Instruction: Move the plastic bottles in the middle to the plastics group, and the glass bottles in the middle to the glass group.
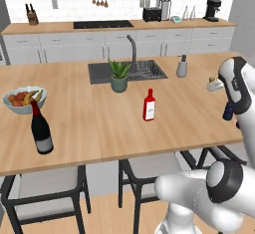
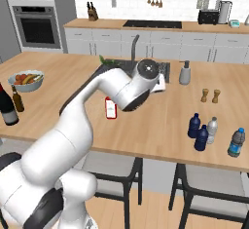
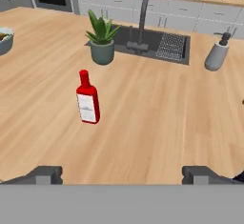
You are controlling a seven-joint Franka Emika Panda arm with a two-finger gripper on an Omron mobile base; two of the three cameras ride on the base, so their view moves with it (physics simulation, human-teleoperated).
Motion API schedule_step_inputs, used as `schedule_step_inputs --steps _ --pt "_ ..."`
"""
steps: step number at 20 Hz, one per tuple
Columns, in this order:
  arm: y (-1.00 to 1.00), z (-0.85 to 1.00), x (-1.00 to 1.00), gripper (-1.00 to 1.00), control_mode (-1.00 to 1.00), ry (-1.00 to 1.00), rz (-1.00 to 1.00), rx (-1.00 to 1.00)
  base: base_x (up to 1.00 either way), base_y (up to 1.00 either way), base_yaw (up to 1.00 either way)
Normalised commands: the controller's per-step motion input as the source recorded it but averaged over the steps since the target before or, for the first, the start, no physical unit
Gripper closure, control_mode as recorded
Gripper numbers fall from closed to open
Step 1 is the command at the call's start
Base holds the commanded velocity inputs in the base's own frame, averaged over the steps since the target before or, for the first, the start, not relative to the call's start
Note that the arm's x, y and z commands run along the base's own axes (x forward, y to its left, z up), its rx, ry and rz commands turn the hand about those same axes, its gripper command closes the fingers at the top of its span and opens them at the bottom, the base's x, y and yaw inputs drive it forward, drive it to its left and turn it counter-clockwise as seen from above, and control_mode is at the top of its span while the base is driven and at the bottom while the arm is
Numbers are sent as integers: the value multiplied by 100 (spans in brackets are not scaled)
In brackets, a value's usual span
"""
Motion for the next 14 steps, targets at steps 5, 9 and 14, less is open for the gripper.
schedule_step_inputs --steps 5,9,14 --pt "100 6 7 -100 -100 14 0 -3 0 0 0" --pt "99 0 29 -100 -100 29 -7 -9 0 0 0" --pt "74 1 44 -100 -100 37 -9 -5 0 0 0"
